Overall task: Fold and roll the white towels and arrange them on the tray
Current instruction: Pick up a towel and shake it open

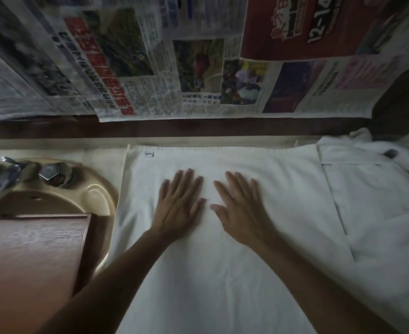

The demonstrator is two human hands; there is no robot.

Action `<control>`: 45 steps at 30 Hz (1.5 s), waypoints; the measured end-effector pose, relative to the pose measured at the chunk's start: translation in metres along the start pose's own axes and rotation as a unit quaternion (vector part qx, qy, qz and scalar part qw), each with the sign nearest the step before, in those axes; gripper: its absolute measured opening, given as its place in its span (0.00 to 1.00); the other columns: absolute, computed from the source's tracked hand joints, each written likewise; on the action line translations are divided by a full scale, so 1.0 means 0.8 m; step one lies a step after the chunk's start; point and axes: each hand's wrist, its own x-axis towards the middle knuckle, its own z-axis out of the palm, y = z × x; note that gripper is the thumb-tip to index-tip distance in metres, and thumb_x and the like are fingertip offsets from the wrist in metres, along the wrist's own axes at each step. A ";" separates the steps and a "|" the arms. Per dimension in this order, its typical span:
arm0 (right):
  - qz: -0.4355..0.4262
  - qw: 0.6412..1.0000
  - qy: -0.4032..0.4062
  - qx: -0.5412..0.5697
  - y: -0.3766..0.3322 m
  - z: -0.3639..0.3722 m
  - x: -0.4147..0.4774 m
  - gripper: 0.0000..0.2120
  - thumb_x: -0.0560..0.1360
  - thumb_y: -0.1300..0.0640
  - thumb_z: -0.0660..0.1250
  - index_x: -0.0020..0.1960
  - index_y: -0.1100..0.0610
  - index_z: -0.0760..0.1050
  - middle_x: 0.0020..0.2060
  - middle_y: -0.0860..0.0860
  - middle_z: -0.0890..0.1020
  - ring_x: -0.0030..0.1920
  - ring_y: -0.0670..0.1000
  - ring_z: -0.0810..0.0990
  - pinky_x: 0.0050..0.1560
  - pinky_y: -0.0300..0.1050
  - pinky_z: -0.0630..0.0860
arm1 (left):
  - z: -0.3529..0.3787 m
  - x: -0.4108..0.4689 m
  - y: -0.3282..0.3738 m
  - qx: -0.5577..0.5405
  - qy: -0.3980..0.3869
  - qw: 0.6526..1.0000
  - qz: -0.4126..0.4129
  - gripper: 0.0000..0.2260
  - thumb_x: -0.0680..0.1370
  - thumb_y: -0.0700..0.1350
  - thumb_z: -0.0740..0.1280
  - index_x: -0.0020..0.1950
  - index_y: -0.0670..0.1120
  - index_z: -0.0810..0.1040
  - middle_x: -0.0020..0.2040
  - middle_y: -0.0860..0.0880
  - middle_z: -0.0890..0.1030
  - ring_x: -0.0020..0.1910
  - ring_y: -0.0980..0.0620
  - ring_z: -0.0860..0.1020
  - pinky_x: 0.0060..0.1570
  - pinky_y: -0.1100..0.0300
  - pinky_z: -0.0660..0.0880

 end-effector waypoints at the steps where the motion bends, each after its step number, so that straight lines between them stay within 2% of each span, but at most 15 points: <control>1: -0.005 1.000 -0.011 -0.014 0.014 0.003 -0.001 0.29 0.83 0.37 0.54 0.80 0.48 0.64 0.81 0.53 0.61 0.81 0.56 0.58 0.78 0.67 0.53 | 0.001 -0.003 -0.014 0.009 -0.001 1.000 -0.014 0.28 0.85 0.64 0.47 0.84 0.58 0.50 0.85 0.52 0.47 0.84 0.50 0.44 0.80 0.42 0.48; 6: 0.094 0.993 0.000 -0.069 0.114 -0.016 0.003 0.30 0.85 0.39 0.46 0.78 0.54 0.68 0.79 0.55 0.66 0.80 0.59 0.61 0.77 0.68 0.54 | -0.022 -0.019 -0.093 0.015 0.009 0.993 -0.120 0.31 0.84 0.65 0.43 0.84 0.56 0.45 0.84 0.51 0.42 0.83 0.50 0.41 0.81 0.41 0.47; 9: 0.129 0.990 0.054 -0.004 0.084 -0.038 -0.020 0.30 0.85 0.41 0.51 0.80 0.56 0.65 0.80 0.58 0.64 0.81 0.61 0.58 0.78 0.68 0.52 | -0.024 -0.043 -0.046 -0.001 0.031 0.994 -0.105 0.30 0.85 0.61 0.46 0.85 0.51 0.47 0.85 0.47 0.45 0.83 0.48 0.42 0.81 0.41 0.46; 11: 0.099 0.993 0.062 0.032 0.024 -0.033 -0.060 0.29 0.84 0.42 0.54 0.80 0.55 0.65 0.80 0.58 0.63 0.81 0.60 0.57 0.78 0.67 0.53 | -0.011 -0.073 0.014 -0.027 0.044 0.998 -0.048 0.29 0.85 0.58 0.51 0.85 0.50 0.52 0.85 0.46 0.49 0.84 0.47 0.46 0.81 0.42 0.47; 13: 0.027 0.998 0.027 0.041 -0.030 -0.014 -0.111 0.28 0.83 0.43 0.58 0.79 0.53 0.66 0.81 0.56 0.63 0.81 0.59 0.58 0.77 0.68 0.56 | 0.012 -0.110 0.057 -0.023 0.017 1.000 0.002 0.28 0.85 0.58 0.53 0.84 0.52 0.54 0.85 0.47 0.50 0.84 0.47 0.47 0.80 0.41 0.50; 15: -0.007 0.999 0.008 0.036 -0.035 -0.002 -0.141 0.27 0.83 0.44 0.59 0.80 0.51 0.66 0.81 0.54 0.62 0.81 0.56 0.58 0.76 0.68 0.56 | 0.023 -0.134 0.058 -0.013 0.003 1.000 0.006 0.27 0.85 0.58 0.53 0.84 0.53 0.55 0.85 0.49 0.50 0.84 0.48 0.47 0.79 0.39 0.53; 20: 0.039 0.999 0.023 -0.023 0.036 -0.017 -0.136 0.25 0.86 0.47 0.56 0.79 0.56 0.67 0.79 0.56 0.66 0.80 0.59 0.61 0.78 0.65 0.56 | 0.003 -0.159 -0.007 -0.023 0.026 0.997 -0.065 0.27 0.85 0.58 0.51 0.84 0.52 0.56 0.84 0.48 0.53 0.84 0.47 0.50 0.79 0.38 0.54; 23: 0.071 0.997 0.040 -0.015 0.017 -0.030 -0.154 0.26 0.85 0.46 0.56 0.80 0.57 0.66 0.80 0.58 0.64 0.81 0.61 0.58 0.78 0.67 0.53 | -0.002 -0.183 0.009 -0.033 0.036 0.993 -0.105 0.29 0.85 0.59 0.48 0.85 0.49 0.53 0.85 0.46 0.50 0.84 0.46 0.47 0.80 0.39 0.50; 25: 0.064 0.997 0.034 0.032 -0.030 -0.031 -0.184 0.28 0.84 0.45 0.59 0.81 0.54 0.64 0.81 0.57 0.61 0.82 0.61 0.55 0.78 0.69 0.52 | 0.006 -0.204 0.056 -0.035 0.036 0.997 -0.067 0.29 0.85 0.58 0.49 0.84 0.48 0.54 0.84 0.45 0.51 0.84 0.45 0.49 0.80 0.40 0.49; 28: -0.002 0.998 -0.017 0.061 -0.069 -0.023 -0.248 0.28 0.83 0.44 0.60 0.80 0.51 0.65 0.82 0.54 0.60 0.82 0.57 0.55 0.76 0.70 0.56 | 0.027 -0.246 0.111 -0.035 -0.007 0.999 0.002 0.28 0.85 0.56 0.54 0.84 0.51 0.56 0.85 0.47 0.51 0.84 0.45 0.49 0.79 0.38 0.53; 34: 0.027 0.999 -0.024 0.008 0.036 -0.043 -0.303 0.27 0.84 0.46 0.59 0.81 0.53 0.64 0.82 0.52 0.61 0.82 0.55 0.58 0.77 0.64 0.57 | 0.005 -0.316 0.059 -0.038 -0.003 0.996 -0.079 0.28 0.84 0.57 0.53 0.84 0.50 0.57 0.85 0.47 0.51 0.84 0.45 0.50 0.79 0.36 0.52; 37: 0.014 0.999 -0.017 0.041 0.052 -0.048 -0.300 0.25 0.83 0.48 0.60 0.77 0.57 0.70 0.78 0.56 0.67 0.78 0.58 0.65 0.76 0.61 0.63 | 0.002 -0.316 0.058 -0.038 -0.007 0.993 -0.112 0.29 0.84 0.57 0.52 0.84 0.49 0.56 0.85 0.46 0.51 0.84 0.45 0.49 0.80 0.37 0.49; 40: 0.057 0.993 0.034 0.100 0.048 -0.071 -0.272 0.20 0.81 0.50 0.62 0.66 0.59 0.81 0.69 0.57 0.78 0.68 0.60 0.76 0.68 0.57 0.73 | 0.001 -0.291 0.094 -0.053 0.005 0.990 -0.133 0.27 0.83 0.54 0.55 0.80 0.45 0.64 0.81 0.41 0.62 0.81 0.39 0.58 0.77 0.37 0.58; 42: 0.064 0.985 0.093 0.130 0.052 -0.092 -0.234 0.15 0.79 0.54 0.65 0.61 0.59 0.82 0.62 0.56 0.81 0.62 0.59 0.78 0.65 0.54 0.76 | 0.001 -0.269 0.124 -0.086 0.027 0.988 -0.129 0.24 0.81 0.52 0.61 0.76 0.45 0.70 0.76 0.42 0.70 0.76 0.40 0.66 0.73 0.41 0.65; 45: 0.073 0.977 0.149 0.135 0.082 -0.126 -0.171 0.13 0.77 0.59 0.68 0.60 0.59 0.81 0.58 0.57 0.82 0.58 0.59 0.78 0.63 0.52 0.75 | 0.003 -0.229 0.184 -0.148 0.054 0.983 -0.095 0.20 0.79 0.47 0.67 0.70 0.46 0.76 0.69 0.45 0.76 0.68 0.44 0.72 0.66 0.47 0.72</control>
